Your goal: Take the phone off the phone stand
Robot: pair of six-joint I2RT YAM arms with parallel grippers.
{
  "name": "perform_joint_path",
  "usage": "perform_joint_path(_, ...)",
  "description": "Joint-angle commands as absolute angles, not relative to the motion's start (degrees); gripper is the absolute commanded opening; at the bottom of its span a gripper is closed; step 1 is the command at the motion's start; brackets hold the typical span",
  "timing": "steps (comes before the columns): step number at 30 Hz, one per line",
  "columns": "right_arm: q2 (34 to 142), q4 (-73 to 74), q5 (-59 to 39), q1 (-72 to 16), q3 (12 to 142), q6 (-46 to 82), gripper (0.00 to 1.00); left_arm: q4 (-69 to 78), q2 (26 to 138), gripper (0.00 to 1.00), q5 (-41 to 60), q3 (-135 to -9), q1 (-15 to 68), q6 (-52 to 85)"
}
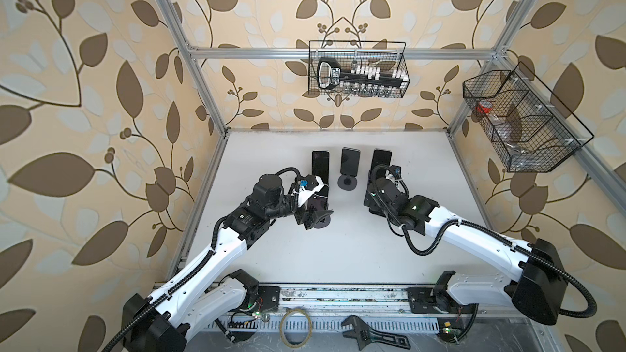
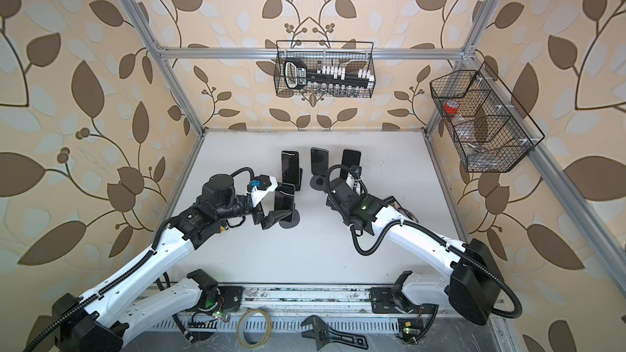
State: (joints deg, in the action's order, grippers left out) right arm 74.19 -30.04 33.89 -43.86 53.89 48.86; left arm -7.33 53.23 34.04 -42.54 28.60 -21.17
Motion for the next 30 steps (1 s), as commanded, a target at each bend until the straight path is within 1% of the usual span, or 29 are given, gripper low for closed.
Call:
perform_joint_path(1, 75.6, -31.6, 35.4, -43.7, 56.3, 50.1, 0.93, -8.6, 52.6, 0.99, 34.1, -44.1, 29.3, -22.9)
perform_joint_path(17, 77.7, -32.0, 36.1, -42.0, 58.7, 50.4, 0.93, -8.3, 50.9, 0.99, 30.0, -43.4, 29.6, -23.0)
perform_joint_path(30, 78.1, -31.8, 34.5, -41.8, 58.8, 51.0, 0.92, -8.5, 49.9, 0.99, 25.8, -42.8, 30.2, -23.5)
